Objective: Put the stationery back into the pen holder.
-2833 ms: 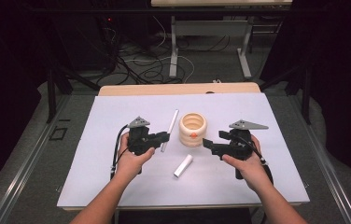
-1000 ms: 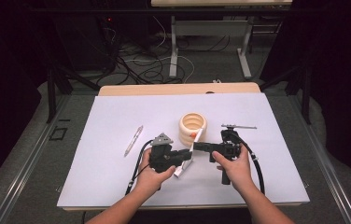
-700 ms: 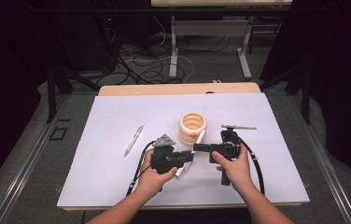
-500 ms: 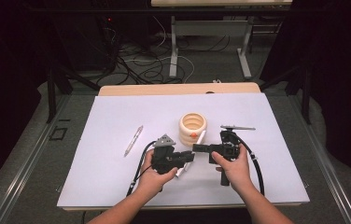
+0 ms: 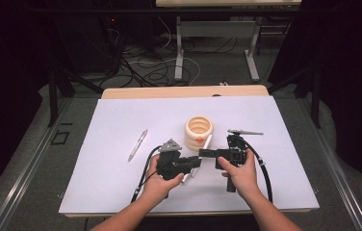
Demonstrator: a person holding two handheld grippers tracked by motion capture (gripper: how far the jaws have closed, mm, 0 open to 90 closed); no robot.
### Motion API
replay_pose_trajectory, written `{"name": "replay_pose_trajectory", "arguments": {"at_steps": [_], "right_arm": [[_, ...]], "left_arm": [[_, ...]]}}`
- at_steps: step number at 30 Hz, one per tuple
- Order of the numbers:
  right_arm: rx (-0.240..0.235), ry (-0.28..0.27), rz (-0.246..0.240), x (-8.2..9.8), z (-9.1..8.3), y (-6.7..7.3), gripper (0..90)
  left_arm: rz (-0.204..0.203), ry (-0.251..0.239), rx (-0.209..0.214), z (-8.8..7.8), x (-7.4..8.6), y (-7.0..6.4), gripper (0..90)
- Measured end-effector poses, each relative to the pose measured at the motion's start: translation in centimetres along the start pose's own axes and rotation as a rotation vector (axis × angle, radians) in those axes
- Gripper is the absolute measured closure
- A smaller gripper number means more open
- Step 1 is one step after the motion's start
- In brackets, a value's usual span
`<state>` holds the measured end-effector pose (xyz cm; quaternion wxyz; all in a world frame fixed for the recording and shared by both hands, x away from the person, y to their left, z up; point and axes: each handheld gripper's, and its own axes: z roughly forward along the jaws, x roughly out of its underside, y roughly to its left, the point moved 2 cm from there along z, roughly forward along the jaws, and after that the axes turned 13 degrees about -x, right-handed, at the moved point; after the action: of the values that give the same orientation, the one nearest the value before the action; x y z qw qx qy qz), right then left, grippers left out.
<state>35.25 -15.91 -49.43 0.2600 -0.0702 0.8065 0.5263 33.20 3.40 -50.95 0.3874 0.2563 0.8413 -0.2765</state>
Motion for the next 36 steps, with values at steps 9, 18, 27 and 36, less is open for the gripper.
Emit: {"name": "replay_pose_trajectory", "arguments": {"at_steps": [9,18,27,36], "right_arm": [[-0.005,-0.014,0.001,0.0,0.0,0.0,78.1],[0.000,-0.014,0.000,-0.2,-0.4,-0.3,78.1],[0.020,-0.034,-0.001,-0.5,-0.9,-0.7,78.1],[0.034,-0.039,-0.005,-0.7,-1.1,-0.9,78.1]], "left_arm": [[0.003,0.003,0.003,-0.1,0.0,0.1,78.5],[-0.016,-0.007,-0.005,-0.3,-0.2,0.5,73.7],[-0.015,-0.007,-0.018,-0.5,-0.3,0.9,69.9],[-0.034,-0.005,-0.061,-0.5,-0.4,1.9,63.6]]}}
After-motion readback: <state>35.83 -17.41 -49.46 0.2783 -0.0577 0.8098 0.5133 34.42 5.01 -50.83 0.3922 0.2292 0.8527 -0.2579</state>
